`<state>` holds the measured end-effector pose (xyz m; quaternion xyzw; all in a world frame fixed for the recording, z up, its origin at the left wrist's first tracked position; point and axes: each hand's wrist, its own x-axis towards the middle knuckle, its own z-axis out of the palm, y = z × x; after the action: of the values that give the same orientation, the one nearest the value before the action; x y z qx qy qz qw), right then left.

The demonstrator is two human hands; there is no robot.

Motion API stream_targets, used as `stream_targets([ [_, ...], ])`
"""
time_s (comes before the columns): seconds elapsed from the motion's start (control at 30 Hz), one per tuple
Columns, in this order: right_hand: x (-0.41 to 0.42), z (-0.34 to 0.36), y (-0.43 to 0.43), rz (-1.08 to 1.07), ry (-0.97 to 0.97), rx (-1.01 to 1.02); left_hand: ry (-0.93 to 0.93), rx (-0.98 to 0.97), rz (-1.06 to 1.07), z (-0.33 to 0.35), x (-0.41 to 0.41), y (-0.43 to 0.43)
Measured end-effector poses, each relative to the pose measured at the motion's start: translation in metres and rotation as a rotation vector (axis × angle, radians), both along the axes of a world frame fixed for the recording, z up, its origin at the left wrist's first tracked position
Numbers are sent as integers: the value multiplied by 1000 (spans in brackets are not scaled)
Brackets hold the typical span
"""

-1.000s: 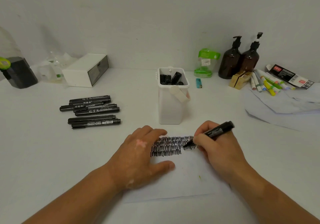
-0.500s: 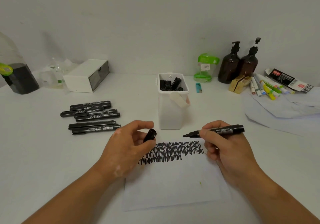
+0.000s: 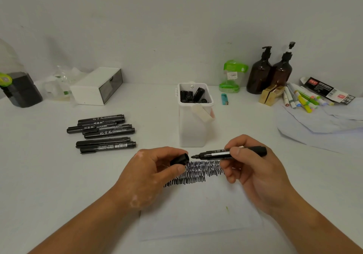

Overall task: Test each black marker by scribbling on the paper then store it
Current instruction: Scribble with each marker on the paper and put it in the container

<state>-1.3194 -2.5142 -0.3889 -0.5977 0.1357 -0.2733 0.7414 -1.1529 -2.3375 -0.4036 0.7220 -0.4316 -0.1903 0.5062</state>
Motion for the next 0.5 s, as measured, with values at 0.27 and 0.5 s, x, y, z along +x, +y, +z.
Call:
stream_targets([
  [0.27, -1, 0, 8, 48, 88, -166, -23, -67, -149, 1, -2, 2],
  [0.5, 1, 2, 19, 86, 139, -333, 87, -136, -217, 6, -14, 2],
])
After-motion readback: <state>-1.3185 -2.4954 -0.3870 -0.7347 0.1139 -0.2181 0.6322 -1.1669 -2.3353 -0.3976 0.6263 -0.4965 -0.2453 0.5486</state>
